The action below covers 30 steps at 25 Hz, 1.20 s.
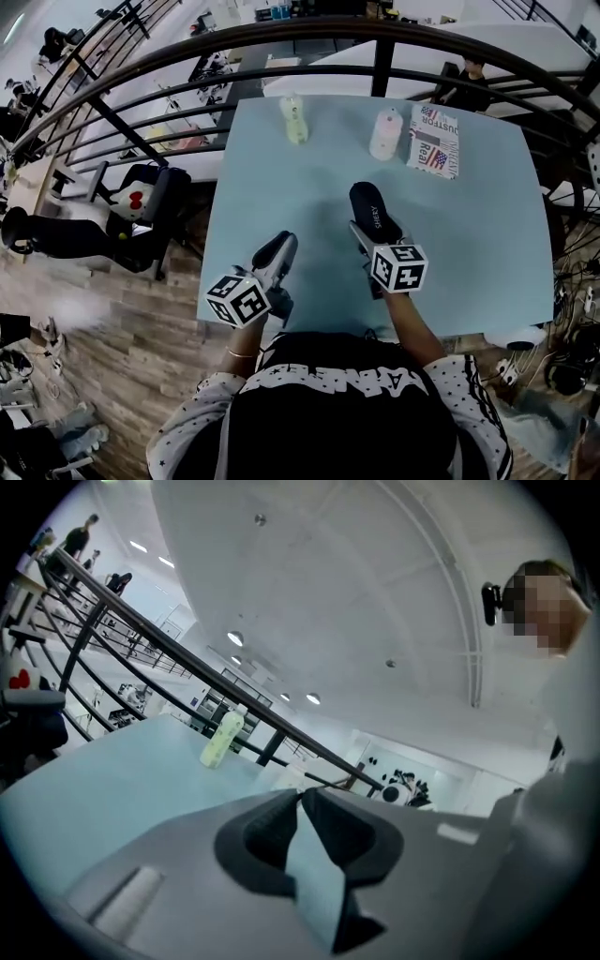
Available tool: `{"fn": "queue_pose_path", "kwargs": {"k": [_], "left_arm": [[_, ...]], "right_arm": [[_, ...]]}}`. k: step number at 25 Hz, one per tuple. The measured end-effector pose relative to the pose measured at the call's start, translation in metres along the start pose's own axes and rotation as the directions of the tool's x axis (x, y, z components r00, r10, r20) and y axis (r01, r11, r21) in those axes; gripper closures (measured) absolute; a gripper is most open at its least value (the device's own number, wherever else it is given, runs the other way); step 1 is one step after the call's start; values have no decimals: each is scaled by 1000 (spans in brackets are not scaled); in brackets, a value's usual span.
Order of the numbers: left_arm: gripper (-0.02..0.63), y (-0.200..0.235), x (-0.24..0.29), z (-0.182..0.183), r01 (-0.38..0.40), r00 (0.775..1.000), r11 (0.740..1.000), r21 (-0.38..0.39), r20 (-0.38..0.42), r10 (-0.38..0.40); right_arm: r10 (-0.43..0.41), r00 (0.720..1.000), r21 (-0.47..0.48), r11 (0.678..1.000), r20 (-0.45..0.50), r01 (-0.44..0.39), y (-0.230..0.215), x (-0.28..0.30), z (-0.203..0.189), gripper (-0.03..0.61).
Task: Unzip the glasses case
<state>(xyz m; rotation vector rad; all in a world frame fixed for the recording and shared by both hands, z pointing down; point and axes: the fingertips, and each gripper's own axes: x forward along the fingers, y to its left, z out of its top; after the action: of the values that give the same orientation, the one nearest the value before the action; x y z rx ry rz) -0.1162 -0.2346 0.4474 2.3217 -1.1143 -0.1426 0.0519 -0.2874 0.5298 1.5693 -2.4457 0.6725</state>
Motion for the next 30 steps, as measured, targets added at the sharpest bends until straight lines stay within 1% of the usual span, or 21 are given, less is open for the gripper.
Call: {"fn": "queue_pose_path", "kwargs": {"k": [4, 6, 9, 13, 17, 21, 24, 26, 30], "left_arm": [[614, -22, 5, -2, 92, 996, 993, -72, -3, -92], [614, -33, 7, -2, 132, 991, 987, -89, 0, -133], [614, -49, 12, -3, 193, 981, 978, -83, -18, -195], [614, -71, 17, -7, 266, 961, 962, -52, -59, -269], [614, -89, 22, -12, 307, 947, 950, -60, -81, -311], [614, -100, 21, -12, 341, 933, 934, -107, -86, -351], [614, -107, 22, -11, 358, 926, 929, -100, -93, -367], [614, -113, 23, -11, 372, 919, 923, -101, -98, -382], [614, -125, 23, -8, 399, 909, 909, -117, -78, -409]], "right_arm": [[59, 997, -49, 997, 53, -56, 14, -19, 22, 224], [94, 993, -79, 993, 73, -88, 23, -29, 30, 224], [152, 984, -125, 982, 90, -140, 40, -41, 40, 224], [230, 969, -174, 962, 94, -211, 61, -58, 46, 224], [301, 949, -214, 937, 96, -276, 74, -76, 47, 224], [371, 923, -254, 907, 101, -336, 91, -90, 46, 224], [426, 899, -293, 877, 108, -380, 107, -100, 49, 224], [454, 885, -302, 862, 103, -407, 114, -104, 48, 224], [495, 866, -331, 831, 73, -447, 125, -112, 43, 224]]}}
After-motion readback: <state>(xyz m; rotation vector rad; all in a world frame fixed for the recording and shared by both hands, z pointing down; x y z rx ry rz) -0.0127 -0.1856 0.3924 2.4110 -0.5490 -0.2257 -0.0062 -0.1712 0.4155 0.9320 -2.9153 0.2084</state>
